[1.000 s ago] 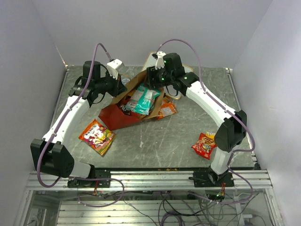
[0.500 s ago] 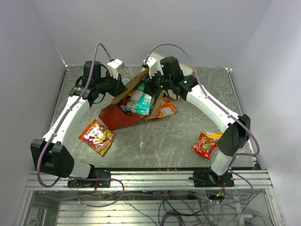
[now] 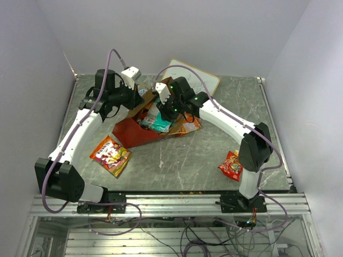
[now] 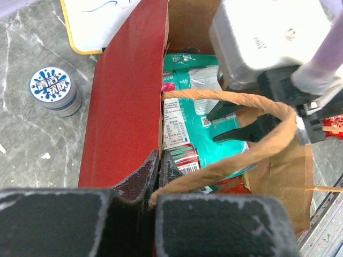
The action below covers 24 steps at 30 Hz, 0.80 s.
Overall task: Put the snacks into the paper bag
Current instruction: Place the snack in the paper bag, then pick up the snack from the center of the board.
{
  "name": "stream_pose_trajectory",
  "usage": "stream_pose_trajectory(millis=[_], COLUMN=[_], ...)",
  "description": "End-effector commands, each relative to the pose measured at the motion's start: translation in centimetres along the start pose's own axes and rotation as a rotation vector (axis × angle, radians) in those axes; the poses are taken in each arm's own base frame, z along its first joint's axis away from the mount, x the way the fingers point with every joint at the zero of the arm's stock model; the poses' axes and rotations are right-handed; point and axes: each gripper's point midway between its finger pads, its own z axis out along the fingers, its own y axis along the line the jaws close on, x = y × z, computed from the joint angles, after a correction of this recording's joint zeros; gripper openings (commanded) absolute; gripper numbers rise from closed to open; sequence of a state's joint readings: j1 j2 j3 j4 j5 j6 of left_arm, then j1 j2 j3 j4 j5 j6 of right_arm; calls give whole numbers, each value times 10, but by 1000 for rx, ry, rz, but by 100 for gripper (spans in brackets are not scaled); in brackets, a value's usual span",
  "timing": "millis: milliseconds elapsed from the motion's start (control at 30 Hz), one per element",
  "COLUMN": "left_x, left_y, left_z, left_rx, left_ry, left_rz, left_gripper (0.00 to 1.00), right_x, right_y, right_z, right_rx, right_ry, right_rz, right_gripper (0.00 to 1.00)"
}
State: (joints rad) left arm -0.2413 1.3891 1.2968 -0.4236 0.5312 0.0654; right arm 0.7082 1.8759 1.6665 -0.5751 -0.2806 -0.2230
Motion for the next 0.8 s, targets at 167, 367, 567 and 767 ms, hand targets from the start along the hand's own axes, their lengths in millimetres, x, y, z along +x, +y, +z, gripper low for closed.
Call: stream_pose_trajectory(millis=[167,367,567,767], left_x=[-12,-12,-10,-13], left_y=[8,16,22,19], left_z=[-2,0,2,-2], left_rx=[-58,-97,-121,-115], left_ry=[-43,-36,-23,-48], left_rz=[25,18,-4,19], left_gripper=[7,7,7,7], right_x=[-42,-69,-56,-9], right_y=[-3,-13,-21,-51], right_z=[-29,-84,-159,-236], right_rx=[2,26,9,156], right_ry=[-105,-222,-324,-327], right_rz=[-104,-158,-161,-145], right_gripper=[36,48,55,59])
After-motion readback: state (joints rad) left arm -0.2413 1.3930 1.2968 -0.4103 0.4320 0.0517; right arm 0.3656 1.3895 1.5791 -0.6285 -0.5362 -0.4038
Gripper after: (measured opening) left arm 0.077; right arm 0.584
